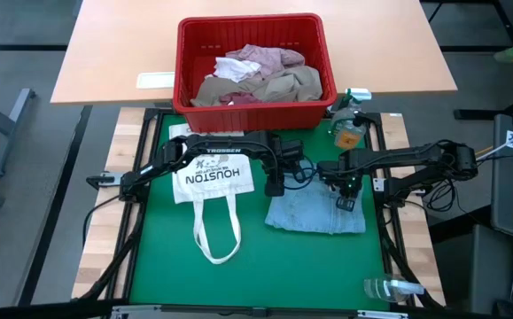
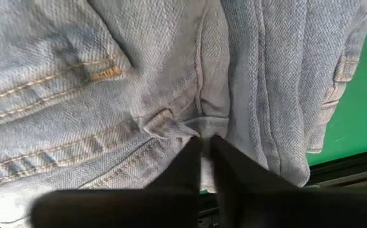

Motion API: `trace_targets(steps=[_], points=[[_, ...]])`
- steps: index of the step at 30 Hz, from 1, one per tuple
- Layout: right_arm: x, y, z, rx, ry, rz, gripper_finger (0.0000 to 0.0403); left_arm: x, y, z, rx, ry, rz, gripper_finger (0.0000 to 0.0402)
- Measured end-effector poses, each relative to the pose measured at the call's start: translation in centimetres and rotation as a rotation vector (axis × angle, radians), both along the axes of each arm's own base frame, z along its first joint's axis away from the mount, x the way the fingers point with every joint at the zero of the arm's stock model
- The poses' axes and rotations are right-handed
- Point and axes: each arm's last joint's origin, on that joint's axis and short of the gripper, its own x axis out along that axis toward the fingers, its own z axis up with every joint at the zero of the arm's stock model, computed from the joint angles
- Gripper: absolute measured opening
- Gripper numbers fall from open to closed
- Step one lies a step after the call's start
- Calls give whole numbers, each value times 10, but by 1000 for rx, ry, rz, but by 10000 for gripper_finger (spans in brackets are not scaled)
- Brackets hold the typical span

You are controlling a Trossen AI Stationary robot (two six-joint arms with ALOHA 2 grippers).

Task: Fold laundry
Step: Fold the light blue pants

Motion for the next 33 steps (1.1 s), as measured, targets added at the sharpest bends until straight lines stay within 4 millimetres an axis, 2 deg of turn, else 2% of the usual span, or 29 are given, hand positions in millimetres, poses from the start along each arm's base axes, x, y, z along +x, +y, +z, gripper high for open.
trace_targets(steps=[2, 7, 10, 14, 18, 21, 26, 33], points=[[0, 0, 0, 2, -1, 12, 8, 0, 0, -3, 0, 1, -2, 113], [0, 0, 0, 17, -3, 20, 22, -1, -1, -19, -5, 22, -23, 113], [0, 1, 0, 21, -4, 19, 10, -2, -1, -26, -5, 31, -26, 108], [0, 1, 0, 22, -4, 22, 7, -2, -1, -29, -3, 24, -27, 73], [-1, 1, 1, 23, -5, 21, 3, -1, -2, -29, 26, 18, -16, 18], [-4, 1, 5, 19, -18, 15, 4, -1, -1, -28, 59, 23, 15, 6], [-11, 2, 18, 6, -47, -18, 2, 2, -3, -16, 111, 10, 25, 3], [-25, 2, 47, -69, -106, -106, 1, 7, -1, 16, 203, -58, 50, 1]])
